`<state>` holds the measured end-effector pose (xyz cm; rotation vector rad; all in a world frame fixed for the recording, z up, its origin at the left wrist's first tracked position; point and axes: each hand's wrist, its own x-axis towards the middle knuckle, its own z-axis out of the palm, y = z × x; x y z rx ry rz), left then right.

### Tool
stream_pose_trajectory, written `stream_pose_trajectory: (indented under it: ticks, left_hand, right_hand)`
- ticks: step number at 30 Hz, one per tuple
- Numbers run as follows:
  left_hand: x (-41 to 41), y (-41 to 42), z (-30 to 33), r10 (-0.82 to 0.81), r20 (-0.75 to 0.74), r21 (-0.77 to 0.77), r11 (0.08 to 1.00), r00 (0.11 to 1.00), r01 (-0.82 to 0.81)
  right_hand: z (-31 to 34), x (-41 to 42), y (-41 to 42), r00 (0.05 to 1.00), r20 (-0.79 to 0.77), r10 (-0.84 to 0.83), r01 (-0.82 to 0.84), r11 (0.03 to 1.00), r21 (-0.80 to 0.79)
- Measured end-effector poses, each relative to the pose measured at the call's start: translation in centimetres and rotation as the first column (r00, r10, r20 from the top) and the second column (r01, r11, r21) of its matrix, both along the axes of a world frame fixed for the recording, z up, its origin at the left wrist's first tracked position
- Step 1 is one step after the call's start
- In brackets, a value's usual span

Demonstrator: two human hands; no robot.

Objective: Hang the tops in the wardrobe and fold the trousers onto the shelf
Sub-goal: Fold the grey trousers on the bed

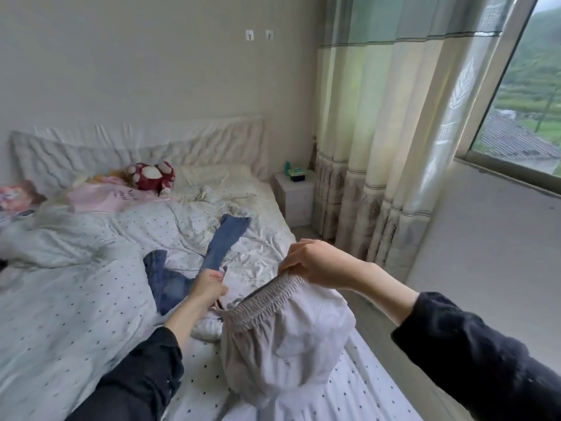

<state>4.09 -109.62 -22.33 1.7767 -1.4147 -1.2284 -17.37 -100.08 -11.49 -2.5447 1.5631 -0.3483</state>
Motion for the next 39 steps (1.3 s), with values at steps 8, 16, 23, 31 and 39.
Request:
stream_pose_trajectory:
  ticks: [8,16,23,31,39]
  left_hand:
    - [-0.8,1.9,7.5,-0.432,-0.039,-0.353,0.85,0.901,0.392]
    - [-2.1,2.2,11.9,-0.664,-0.051,-0.29,0.725,0.746,0.625]
    - [-2.4,2.3,12.8,-0.665,0.23,-0.237,0.669,0.71,0.704]
    - [-2.8,2.7,13.5,-0.321,0.756,-0.298,0.607,0.571,0.736]
    - [-0.9,-0.7,18.0,-0.417,0.647,-0.362,0.569,0.638,0.739]
  right_hand:
    - [-2.1,-0.7,-0.9,0.971,0.205,-0.123,0.143,0.986,-0.089]
    - [-1.0,-1.0,-1.3,0.907,0.417,-0.061,0.18,0.95,-0.253]
    - [-0.5,-1.3,-1.7,0.918,0.378,-0.118,0.224,0.942,-0.252]
    - [0.9,-1.6,-2.4,0.733,0.626,-0.267,0.323,0.946,0.026]
    - [0.9,-3.6,-4.1,0.68,0.659,-0.322,0.146,0.94,0.308]
